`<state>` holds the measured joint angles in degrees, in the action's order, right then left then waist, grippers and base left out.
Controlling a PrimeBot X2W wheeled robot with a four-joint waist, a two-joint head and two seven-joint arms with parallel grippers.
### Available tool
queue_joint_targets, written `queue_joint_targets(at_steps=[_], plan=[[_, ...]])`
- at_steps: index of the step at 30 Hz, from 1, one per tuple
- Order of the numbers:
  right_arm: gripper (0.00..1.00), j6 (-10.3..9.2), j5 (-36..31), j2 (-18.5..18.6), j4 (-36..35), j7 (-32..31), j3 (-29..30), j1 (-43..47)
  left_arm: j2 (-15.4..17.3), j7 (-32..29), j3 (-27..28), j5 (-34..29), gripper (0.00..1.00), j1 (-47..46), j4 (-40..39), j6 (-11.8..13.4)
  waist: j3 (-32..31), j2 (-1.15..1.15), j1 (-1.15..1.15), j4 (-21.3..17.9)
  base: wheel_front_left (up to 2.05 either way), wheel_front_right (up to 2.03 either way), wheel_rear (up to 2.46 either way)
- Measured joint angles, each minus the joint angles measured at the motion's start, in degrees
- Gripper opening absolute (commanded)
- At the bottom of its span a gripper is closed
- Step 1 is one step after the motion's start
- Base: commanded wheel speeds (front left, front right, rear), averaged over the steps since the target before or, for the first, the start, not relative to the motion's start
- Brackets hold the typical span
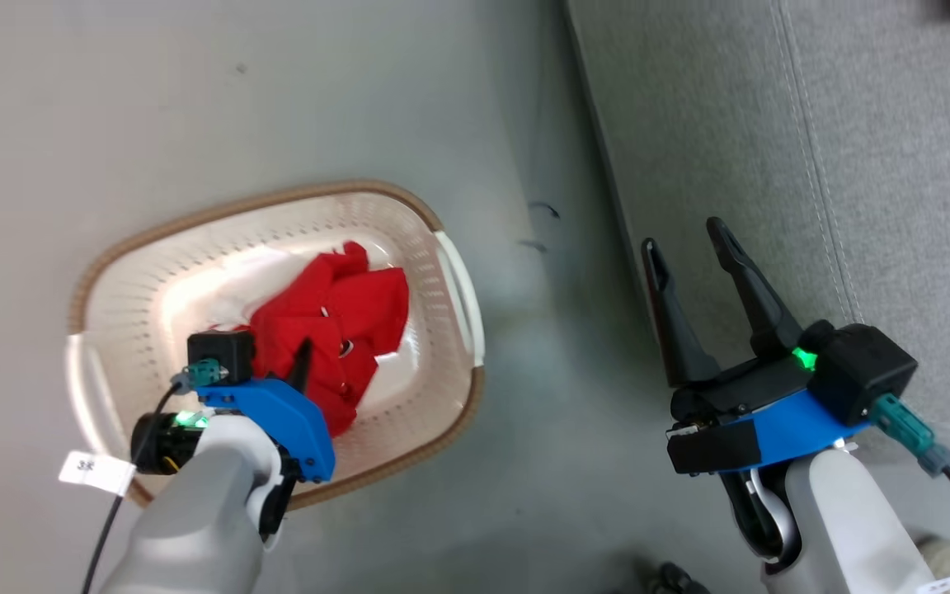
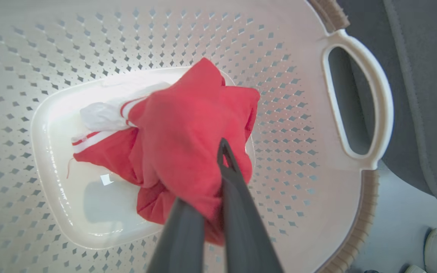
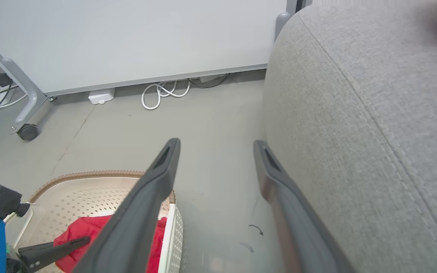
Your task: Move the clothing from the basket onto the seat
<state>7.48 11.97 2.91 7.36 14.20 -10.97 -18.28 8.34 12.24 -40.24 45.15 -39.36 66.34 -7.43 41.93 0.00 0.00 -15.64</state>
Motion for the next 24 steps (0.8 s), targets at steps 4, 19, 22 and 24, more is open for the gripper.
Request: queue_joint_targets(at_steps=[4, 19, 22, 24], plan=[[1.0, 0.0, -1.0, 0.0, 0.4, -1.1, 0.4, 0.2, -0.3, 1.2, -2.7, 0.9, 0.0, 1.2, -1.5, 0.0, -3.7, 0.0, 0.0, 2.3, 0.0, 0.0, 0.0], [1.0, 0.0, -3.3, -0.1, 1.5, -5.4, 3.8, 7.9, -4.1, 2.6, -11.3, 1.2, 0.0, 5.0, -8.1, 0.0, -22.1, 0.0, -0.02, 11.1, 0.0, 0.0, 0.0], [1.0, 0.0, -3.3, -0.1, 1.3, -6.1, 4.0, 9.4, -4.4, 2.7, -12.8, 0.7, 0.0, 5.0, -9.8, 0.0, -25.8, 0.0, -0.02, 12.5, 0.0, 0.0, 0.0], [1.0, 0.0, -2.8, -0.1, 1.2, -6.3, 3.9, 10.6, -4.5, 2.7, -13.3, 0.0, 0.0, 5.0, -10.9, 0.0, -28.2, 0.0, -0.02, 13.4, 0.0, 0.0, 0.0]])
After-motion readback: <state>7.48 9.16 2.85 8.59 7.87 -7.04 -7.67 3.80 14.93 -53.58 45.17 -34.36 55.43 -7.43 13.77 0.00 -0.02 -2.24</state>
